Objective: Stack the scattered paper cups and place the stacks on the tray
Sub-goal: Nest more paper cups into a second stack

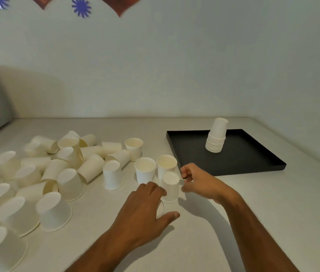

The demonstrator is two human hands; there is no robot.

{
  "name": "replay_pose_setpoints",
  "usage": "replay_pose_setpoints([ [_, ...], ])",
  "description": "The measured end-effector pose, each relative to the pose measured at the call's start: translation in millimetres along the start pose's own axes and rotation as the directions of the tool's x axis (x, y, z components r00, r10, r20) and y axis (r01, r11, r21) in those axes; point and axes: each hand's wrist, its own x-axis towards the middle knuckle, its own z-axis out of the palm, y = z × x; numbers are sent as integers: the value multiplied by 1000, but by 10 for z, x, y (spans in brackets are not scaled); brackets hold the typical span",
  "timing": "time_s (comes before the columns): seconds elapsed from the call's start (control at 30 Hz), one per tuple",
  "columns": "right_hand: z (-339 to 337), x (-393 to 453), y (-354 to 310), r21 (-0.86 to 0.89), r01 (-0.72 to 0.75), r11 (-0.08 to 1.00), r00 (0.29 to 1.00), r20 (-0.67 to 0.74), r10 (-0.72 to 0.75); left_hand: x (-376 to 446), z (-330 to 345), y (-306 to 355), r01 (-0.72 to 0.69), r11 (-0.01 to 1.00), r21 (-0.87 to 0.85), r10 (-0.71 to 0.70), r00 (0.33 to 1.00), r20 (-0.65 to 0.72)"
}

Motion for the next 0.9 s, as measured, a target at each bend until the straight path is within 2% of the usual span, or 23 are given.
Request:
replay_pose_setpoints([
  [0.13, 326, -25, -18, -104, -41, 994, 999, -15, 40, -197, -62, -178, -5, 995, 98, -3, 997, 80],
  [0.23, 565, -55, -22, -64, -47, 997, 994, -105, 40, -336, -138, -307, -21, 998, 66, 18, 999, 44],
  [0.33, 721, -110, -31, -20, -49, 999, 981, -187, 45, -445, -195, -452, 42, 991, -127, -46, 999, -26],
  [0.43, 793, -167, -93, -25, -40, 999, 977, -209, 34, -518, -239, -640, 120, 917, -380, -176, 977, -117],
  [0.53, 810, -190, -191, -46, -67, 997, 962, -268, 52, -561, -198, -854, 145, 858, -493, -255, 953, -164],
  [0.73, 935, -265, -299, 26, -70, 997, 983, -168, 74, -562, -42, -1122, 145, 909, -390, -250, 940, -232],
  [0.9, 1146, -218, -411, 20, -21, 1000, 979, -200, 25, -507, -15, -1201, 90, 977, -193, -152, 931, -333],
])
